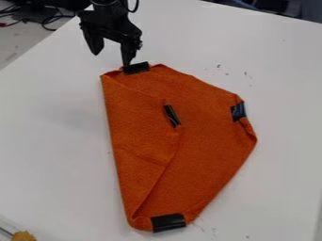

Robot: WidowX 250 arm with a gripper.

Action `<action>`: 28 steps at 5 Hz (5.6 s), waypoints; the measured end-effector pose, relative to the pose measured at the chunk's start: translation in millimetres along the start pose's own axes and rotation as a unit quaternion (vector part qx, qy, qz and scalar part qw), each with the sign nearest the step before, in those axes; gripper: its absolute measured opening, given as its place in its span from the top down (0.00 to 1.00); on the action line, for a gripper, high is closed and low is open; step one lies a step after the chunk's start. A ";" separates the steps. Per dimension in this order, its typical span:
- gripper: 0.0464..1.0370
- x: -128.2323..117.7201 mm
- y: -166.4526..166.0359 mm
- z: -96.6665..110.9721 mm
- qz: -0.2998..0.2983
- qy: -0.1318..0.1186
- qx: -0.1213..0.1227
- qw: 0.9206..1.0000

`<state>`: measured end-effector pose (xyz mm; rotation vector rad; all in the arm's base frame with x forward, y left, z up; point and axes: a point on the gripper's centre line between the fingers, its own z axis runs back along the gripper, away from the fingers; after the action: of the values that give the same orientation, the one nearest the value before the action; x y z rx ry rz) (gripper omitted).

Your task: Unfold the cloth top right to bottom left

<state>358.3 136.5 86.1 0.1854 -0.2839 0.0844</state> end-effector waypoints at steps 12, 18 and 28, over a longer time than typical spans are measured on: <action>0.07 -40.9 -135.3 -35.8 0.077 0.081 -0.049 0.992; 0.97 -38.2 -123.3 -31.4 0.115 0.062 -0.051 0.990; 0.49 -149.1 72.4 -39.6 0.282 0.044 0.059 0.956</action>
<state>218.5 206.6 18.4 0.2151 -0.2351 0.6769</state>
